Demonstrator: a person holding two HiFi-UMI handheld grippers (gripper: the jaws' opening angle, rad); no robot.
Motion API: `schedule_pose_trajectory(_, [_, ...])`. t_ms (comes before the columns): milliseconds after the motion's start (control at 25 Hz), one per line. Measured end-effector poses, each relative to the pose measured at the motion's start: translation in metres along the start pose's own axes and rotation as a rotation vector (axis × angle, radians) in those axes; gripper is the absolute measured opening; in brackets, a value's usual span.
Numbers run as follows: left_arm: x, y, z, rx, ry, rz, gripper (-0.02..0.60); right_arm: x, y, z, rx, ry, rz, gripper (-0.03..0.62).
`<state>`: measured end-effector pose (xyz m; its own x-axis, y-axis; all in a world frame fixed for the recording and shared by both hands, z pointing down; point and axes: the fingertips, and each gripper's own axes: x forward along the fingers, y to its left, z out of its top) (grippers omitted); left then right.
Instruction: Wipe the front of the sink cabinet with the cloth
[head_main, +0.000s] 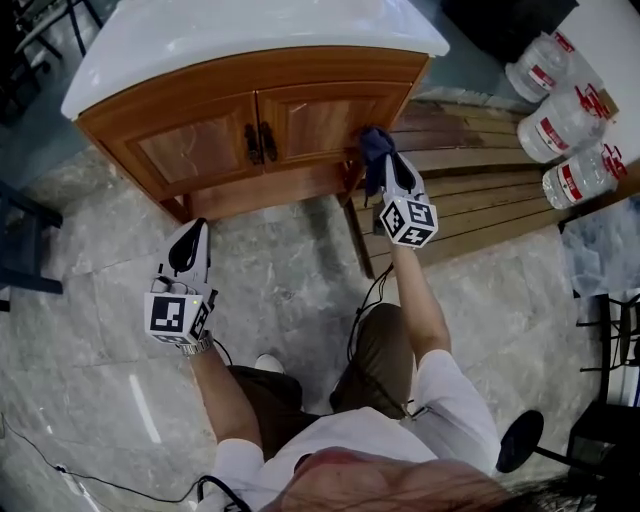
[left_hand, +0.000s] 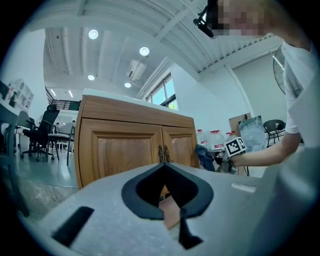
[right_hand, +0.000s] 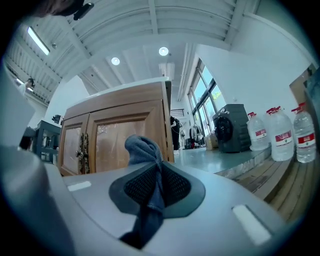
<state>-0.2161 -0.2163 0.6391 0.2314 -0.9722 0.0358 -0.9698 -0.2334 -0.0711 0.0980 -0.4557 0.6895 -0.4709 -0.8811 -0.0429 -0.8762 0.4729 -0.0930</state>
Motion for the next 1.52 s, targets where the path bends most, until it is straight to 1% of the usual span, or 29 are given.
schedule_pose_trajectory(240, [0.006,-0.001,-0.003,-0.012,-0.011,-0.01,-0.002,-0.025,0.044,0.031,-0.02,-0.042,0.118,0.048])
schedule_pose_trajectory(360, [0.005,0.0,-0.005,-0.016,-0.003,-0.018,-0.002,-0.035,0.067,0.044,-0.037,-0.049,0.172,0.048])
schedule_pose_trajectory(480, [0.004,0.01,-0.012,-0.055,0.001,0.003,-0.002,-0.043,0.087,0.052,-0.044,-0.042,0.201,0.048])
schedule_pose_trajectory(640, [-0.004,0.018,-0.017,-0.142,-0.012,0.071,-0.002,-0.06,0.108,0.062,-0.043,0.011,0.226,0.048])
schedule_pose_trajectory(720, [-0.007,0.017,-0.017,-0.173,-0.004,0.085,-0.002,-0.07,0.116,0.069,-0.053,0.048,0.237,0.048])
schedule_pose_trajectory(800, [-0.011,0.014,-0.011,-0.184,0.003,0.08,-0.002,-0.08,0.119,0.08,-0.055,0.087,0.243,0.048])
schedule_pose_trajectory(920, [-0.027,0.008,0.008,-0.188,0.021,0.089,-0.002,-0.099,0.119,0.103,-0.036,0.142,0.242,0.048])
schedule_pose_trajectory(960, [-0.033,0.004,0.018,-0.19,0.036,0.09,-0.002,-0.105,0.12,0.114,-0.027,0.155,0.241,0.048])
schedule_pose_trajectory(1040, [-0.042,-0.01,0.04,-0.186,0.079,0.061,-0.002,-0.114,0.12,0.141,-0.008,0.171,0.241,0.048])
schedule_pose_trajectory(1120, [-0.052,-0.026,0.068,-0.166,0.136,0.018,-0.002,-0.124,0.124,0.175,0.005,0.183,0.243,0.048])
schedule_pose_trajectory(1200, [-0.064,-0.035,0.103,-0.155,0.183,-0.004,-0.002,-0.134,0.132,0.216,0.02,0.189,0.247,0.048])
schedule_pose_trajectory(1320, [-0.079,-0.041,0.176,-0.156,0.197,-0.018,-0.002,-0.147,0.152,0.288,0.036,0.184,0.27,0.048])
schedule_pose_trajectory(1520, [-0.099,-0.056,0.315,-0.173,0.151,-0.03,-0.002,-0.173,0.182,0.408,0.086,0.179,0.312,0.048])
